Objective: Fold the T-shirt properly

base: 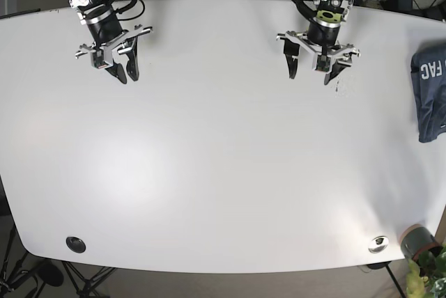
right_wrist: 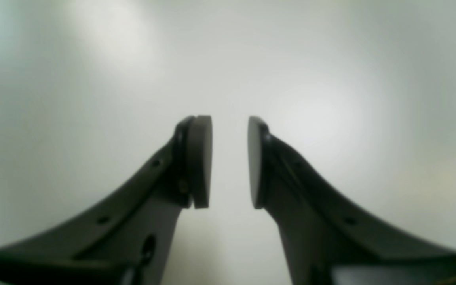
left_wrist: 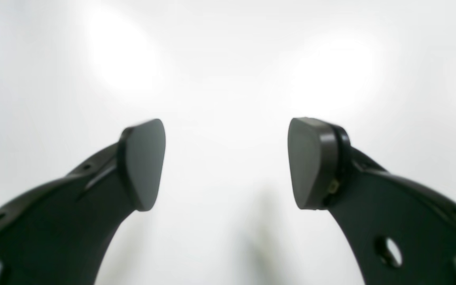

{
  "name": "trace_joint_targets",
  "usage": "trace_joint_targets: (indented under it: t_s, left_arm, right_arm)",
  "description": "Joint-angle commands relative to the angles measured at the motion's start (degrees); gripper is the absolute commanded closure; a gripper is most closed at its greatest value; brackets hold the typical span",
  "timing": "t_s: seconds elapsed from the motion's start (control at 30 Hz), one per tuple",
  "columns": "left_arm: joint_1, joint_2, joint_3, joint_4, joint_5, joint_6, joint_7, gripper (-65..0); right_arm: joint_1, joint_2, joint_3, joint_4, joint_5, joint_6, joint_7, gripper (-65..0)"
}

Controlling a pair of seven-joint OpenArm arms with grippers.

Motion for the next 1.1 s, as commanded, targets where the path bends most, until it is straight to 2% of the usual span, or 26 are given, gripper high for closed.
trace_joint_targets:
  t_s: [0.0,0.37,1.07]
  left_arm:
    - [2.82,-0.15,-0.16,2.32,-0.3,0.21,-1.1,-43.9]
    - [15.92,-0.15,-0.51,7.59,-0.39,0.3,-1.19,-43.9]
    - [17.24,-0.15,-0.33,9.97,-0.39,0.3,-1.02,-43.9]
  right_arm:
    - [-2.14,0.47,0.2,2.04,1.28,0.25,1.43,-14.4]
    - [-11.72,0.21,0.2,2.66,1.37,0.34,1.52,-14.4]
    - [-15.23,-0.06,-0.24,6.88,1.46,0.42,1.43,-14.4]
